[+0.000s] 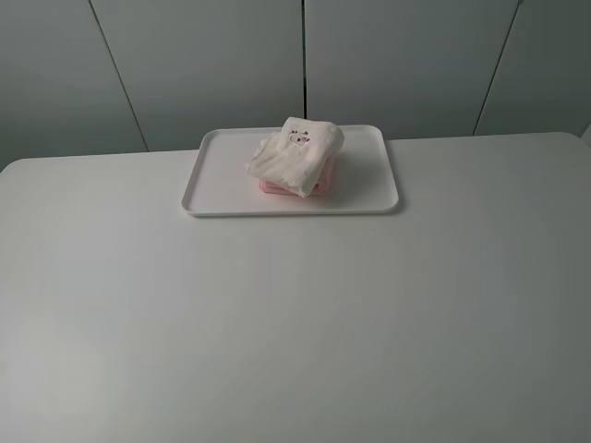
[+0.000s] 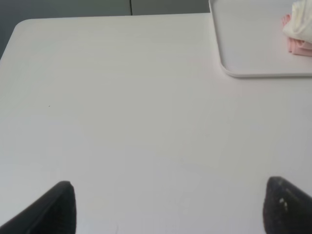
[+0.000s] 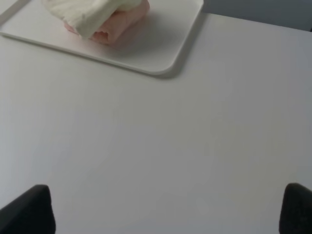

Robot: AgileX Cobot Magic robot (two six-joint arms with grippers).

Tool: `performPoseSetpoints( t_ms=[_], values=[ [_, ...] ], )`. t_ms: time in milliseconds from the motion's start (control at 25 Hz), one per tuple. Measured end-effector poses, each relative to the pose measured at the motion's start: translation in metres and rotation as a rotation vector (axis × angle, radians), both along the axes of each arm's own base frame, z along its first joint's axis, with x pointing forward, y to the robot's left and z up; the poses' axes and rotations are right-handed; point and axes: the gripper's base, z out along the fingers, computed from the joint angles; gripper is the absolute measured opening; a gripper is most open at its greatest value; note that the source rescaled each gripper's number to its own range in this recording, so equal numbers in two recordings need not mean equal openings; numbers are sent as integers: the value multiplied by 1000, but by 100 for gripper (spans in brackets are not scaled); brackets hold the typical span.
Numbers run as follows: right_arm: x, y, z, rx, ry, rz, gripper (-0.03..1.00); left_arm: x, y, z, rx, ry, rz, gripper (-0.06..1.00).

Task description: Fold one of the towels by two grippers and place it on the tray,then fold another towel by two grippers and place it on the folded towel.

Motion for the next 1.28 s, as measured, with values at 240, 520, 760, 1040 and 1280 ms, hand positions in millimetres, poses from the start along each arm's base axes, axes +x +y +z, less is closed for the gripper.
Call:
performPoseSetpoints(
  t_ms=[240,520,760,1040,1280],
  values=[
    [0,0,0,1,0,-57,100,0,0,0,6,0,4,99],
    [-8,-1,0,9,-50,-332,100,0,0,0,13,1,128,99],
    [-12,-1,0,12,-77,-380,100,0,0,0,16,1,140,99],
    [-12,0,0,25,-76,-372,100,0,1,0,18,1,142,99],
    [-12,3,0,4,-79,-329,100,0,1,0,18,1,142,99]
  ],
)
